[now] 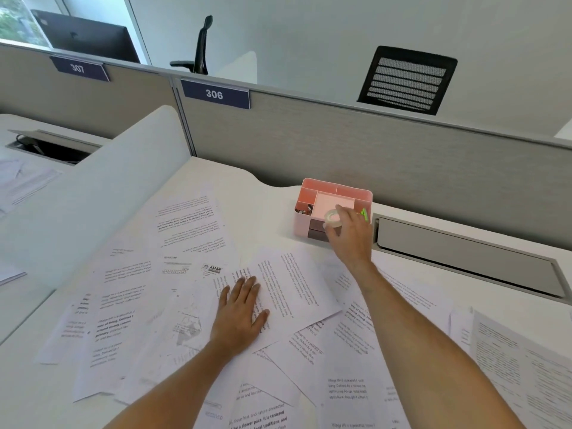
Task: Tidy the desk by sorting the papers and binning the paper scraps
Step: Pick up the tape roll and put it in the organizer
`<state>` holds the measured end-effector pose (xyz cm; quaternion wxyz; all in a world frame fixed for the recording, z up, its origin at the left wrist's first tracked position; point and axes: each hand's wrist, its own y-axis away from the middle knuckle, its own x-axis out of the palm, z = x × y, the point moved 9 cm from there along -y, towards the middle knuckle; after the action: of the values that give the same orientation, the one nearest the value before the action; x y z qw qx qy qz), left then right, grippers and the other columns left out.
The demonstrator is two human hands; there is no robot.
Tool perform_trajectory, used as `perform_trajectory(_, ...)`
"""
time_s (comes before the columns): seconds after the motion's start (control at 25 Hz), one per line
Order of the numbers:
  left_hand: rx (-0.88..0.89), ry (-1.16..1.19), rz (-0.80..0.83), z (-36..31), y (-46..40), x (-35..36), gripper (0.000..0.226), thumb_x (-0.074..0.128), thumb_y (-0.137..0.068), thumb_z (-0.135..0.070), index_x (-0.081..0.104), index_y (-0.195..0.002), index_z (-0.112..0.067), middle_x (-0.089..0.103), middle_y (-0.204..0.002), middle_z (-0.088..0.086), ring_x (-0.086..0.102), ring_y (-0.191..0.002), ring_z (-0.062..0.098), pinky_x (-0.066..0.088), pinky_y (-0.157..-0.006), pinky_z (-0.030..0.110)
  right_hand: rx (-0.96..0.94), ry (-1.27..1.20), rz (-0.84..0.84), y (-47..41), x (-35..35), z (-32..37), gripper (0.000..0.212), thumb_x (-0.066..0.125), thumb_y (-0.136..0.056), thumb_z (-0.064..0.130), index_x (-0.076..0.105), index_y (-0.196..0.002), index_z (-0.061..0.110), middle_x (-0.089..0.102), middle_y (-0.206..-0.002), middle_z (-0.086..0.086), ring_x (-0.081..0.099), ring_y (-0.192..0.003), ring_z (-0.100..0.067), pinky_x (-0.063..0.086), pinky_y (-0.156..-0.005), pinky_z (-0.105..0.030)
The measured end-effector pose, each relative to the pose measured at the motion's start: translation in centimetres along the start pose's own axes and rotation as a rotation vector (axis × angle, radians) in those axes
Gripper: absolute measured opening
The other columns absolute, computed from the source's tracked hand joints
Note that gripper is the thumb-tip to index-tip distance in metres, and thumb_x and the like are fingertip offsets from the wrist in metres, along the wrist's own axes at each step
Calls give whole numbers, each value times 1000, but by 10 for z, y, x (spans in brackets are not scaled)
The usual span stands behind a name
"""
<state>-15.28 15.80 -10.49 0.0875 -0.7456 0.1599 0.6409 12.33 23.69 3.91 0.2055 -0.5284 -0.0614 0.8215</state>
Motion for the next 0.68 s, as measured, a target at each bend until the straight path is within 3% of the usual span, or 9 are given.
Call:
perform_trajectory(0.4,-19,-20,27,1,-1,3,77,8,-90,-64,11,-155,-22,0,-164,-5,-7,-150,15,-8,-121,42,20,136,107,-34,36,3,44,54,-94,29,50,-136,15,54,-137,-9,46,-127,-33,23,-111,-51)
perform_trajectory(0.68,-20,0,21,1,0,1,76,10,-91,-64,14,-154,-21,3,-164,-5,-6,-150,15,-6,-122,43,61,115,147,-29,47,3,37,48,-96,29,54,-131,18,50,-142,-7,40,-132,-31,23,-110,-52)
